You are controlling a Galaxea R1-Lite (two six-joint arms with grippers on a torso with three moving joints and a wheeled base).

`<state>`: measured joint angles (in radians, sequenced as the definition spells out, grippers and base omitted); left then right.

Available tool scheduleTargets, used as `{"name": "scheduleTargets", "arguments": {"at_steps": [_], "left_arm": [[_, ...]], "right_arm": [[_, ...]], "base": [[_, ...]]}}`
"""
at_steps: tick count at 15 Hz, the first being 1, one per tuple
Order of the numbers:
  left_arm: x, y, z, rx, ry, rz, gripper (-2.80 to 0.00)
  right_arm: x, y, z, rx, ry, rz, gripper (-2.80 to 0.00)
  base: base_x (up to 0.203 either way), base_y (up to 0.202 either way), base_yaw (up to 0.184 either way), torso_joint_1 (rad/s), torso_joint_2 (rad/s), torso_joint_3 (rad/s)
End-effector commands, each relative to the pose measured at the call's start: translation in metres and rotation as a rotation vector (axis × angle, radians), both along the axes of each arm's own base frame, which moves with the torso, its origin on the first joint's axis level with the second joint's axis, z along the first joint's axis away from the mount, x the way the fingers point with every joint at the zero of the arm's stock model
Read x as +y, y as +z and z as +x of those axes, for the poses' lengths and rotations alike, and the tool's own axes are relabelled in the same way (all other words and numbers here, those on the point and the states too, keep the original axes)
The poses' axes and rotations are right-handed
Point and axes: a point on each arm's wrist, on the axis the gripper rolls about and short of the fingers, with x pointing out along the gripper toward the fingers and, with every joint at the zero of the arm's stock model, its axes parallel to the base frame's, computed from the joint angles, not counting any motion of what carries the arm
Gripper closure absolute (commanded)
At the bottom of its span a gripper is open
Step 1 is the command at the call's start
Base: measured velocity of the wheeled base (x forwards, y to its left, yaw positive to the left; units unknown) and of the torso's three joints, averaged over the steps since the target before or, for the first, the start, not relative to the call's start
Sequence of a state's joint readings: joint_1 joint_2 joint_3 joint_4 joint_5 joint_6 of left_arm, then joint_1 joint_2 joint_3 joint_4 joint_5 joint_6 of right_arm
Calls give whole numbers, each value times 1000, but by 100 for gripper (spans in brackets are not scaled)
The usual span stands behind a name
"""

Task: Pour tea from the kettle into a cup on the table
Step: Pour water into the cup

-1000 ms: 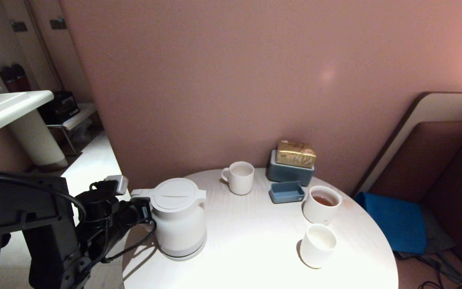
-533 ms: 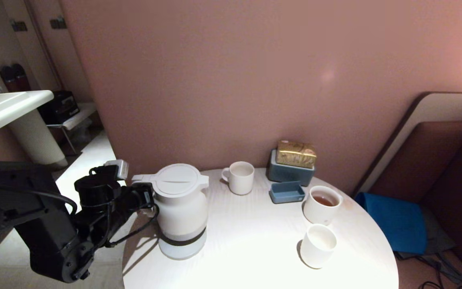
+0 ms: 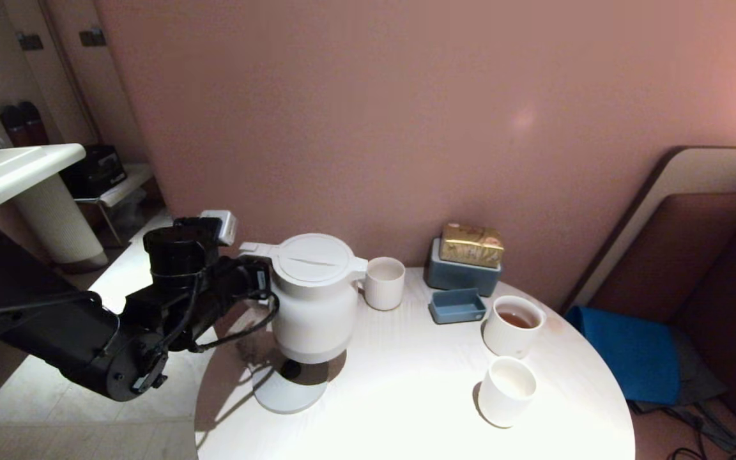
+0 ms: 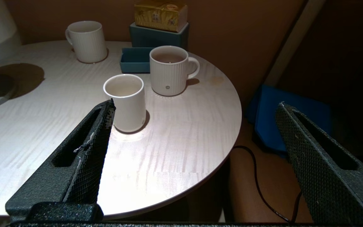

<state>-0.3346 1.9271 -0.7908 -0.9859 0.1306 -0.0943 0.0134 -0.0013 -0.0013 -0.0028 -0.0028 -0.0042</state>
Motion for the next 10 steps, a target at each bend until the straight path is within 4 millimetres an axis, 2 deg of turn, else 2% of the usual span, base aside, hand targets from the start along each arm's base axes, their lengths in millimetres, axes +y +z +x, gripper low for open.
{"name": "scheduleTargets", "arguments": {"at_steps": [1,6,8,10], "left_arm": [[-15,24,-8,-31,-48,5,0],[-78,54,-33,-31,-181,29,0],[-102,51,-37,-39,-201,55,0],[-115,41,-31,-38,-203,112,0]], "right_arm": [[0,0,0,2,0,0,-280],[0,0,0,1,2,0,-280],[0,0,0,1,0,0,-280],[0,0,0,1,0,0,-280]], "base": [[0,0,0,0,0,0],[0,0,0,0,0,0],[0,0,0,0,0,0],[0,0,0,0,0,0]]}}
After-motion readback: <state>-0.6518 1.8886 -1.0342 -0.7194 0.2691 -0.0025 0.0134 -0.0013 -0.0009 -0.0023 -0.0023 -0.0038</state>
